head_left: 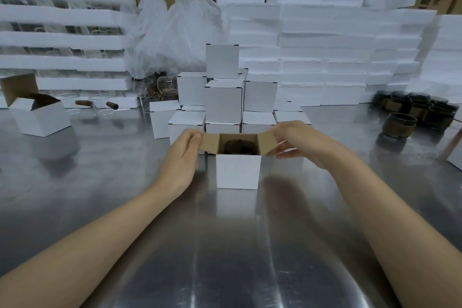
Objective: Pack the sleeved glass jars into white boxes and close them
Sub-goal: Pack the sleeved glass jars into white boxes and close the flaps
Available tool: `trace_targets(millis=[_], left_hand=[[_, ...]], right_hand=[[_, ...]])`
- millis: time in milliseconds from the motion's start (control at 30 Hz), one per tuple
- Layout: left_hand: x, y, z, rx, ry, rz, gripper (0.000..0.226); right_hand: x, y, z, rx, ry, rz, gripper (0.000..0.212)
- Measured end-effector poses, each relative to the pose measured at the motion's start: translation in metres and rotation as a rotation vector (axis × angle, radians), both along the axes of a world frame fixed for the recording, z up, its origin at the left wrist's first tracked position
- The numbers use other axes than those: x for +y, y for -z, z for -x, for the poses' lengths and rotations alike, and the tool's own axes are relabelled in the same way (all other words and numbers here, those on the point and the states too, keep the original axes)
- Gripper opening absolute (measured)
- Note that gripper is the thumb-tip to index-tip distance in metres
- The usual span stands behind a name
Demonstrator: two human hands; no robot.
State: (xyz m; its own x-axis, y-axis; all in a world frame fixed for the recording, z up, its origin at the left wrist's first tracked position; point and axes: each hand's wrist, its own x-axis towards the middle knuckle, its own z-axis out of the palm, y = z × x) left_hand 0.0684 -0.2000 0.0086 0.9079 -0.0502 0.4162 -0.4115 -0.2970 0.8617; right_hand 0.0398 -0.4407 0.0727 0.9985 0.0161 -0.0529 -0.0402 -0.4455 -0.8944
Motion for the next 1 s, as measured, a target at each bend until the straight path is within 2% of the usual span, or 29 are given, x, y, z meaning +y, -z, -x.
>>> trace_targets(millis=[133, 267, 367, 467, 600, 700, 767, 900, 1000], left_hand=[[-0.004, 0.001, 0.008, 0.044, 0.149, 0.062, 0.049], [-0.008, 0.000, 0.012, 0.106, 0.234, -0.045, 0.065], [-0.011, -0.002, 0.009, 0.270, 0.327, -0.009, 0.087], [-0.011, -0.002, 0.010, 0.277, 0.409, -0.075, 0.101], [-0.012, -0.005, 0.015, 0.230, 0.433, -0.162, 0.102], [-0.013, -0.010, 0.018, 0.289, 0.429, -0.058, 0.079], [-0.014, -0.012, 0.019, 0.347, 0.434, 0.007, 0.071], [-0.012, -0.011, 0.019, 0.398, 0.494, 0.071, 0.075], [-0.009, -0.010, 0.018, 0.336, 0.493, 0.066, 0.080]], right_hand=[[0.007, 0.005, -0.001, -0.016, -0.064, -0.047, 0.039], [0.020, 0.019, -0.004, -0.071, -0.094, 0.075, 0.037], [0.027, 0.025, -0.006, -0.029, -0.116, 0.014, 0.031], [0.027, 0.024, -0.006, -0.042, -0.138, 0.039, 0.034], [0.023, 0.015, 0.002, 0.013, -0.243, 0.167, 0.037], [0.021, 0.009, 0.007, 0.033, -0.288, 0.196, 0.043], [0.019, 0.007, 0.010, 0.033, -0.316, 0.208, 0.043], [0.011, 0.002, 0.011, 0.065, -0.413, 0.186, 0.040], [0.005, 0.001, 0.008, 0.063, -0.455, 0.159, 0.038]])
